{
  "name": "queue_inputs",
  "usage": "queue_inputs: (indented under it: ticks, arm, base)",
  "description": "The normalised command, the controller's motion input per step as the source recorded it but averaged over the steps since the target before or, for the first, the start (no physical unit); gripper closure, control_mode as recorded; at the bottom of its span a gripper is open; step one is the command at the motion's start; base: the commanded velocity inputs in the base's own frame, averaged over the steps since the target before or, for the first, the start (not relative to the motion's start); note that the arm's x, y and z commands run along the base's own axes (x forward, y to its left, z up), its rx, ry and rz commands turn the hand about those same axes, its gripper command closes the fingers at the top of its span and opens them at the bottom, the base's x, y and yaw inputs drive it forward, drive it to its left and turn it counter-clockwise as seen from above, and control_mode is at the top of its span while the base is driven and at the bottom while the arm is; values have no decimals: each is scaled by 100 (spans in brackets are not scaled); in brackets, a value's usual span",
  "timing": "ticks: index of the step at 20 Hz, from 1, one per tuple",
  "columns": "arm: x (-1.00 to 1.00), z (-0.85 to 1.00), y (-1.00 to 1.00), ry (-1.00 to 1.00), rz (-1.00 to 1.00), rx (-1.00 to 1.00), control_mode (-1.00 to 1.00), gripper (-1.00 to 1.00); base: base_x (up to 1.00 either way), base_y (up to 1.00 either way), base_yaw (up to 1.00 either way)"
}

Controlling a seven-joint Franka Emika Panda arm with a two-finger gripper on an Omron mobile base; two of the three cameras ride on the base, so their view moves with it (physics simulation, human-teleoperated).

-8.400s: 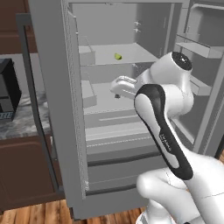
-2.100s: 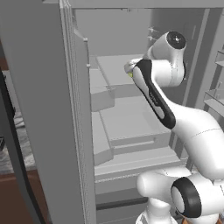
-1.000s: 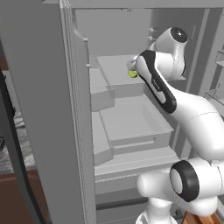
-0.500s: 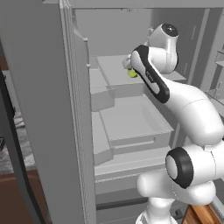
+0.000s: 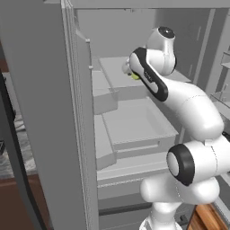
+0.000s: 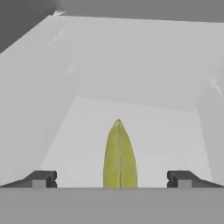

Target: There is a bowl on the dining counter. Grab a lemon wedge from the fridge and place it in the bowl. Then get the liquor bottle and glass cup from the cabinet and place them next to the bowl.

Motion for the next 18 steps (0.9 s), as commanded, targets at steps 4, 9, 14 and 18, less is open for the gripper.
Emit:
queue_inputs:
  ticks: [4, 9, 14, 18]
  arm:
    - [13, -29, 0, 2, 0, 0, -100, -100]
    - [5, -42, 0, 1, 0, 0, -100, -100]
    - [8, -52, 0, 2, 0, 0, -100, -100]
    - [6, -48, 0, 1, 0, 0, -100, 100]
  base:
    - [0, 0, 0]
    - [0, 0, 0]
    - [0, 0, 0]
    - [0, 0, 0]
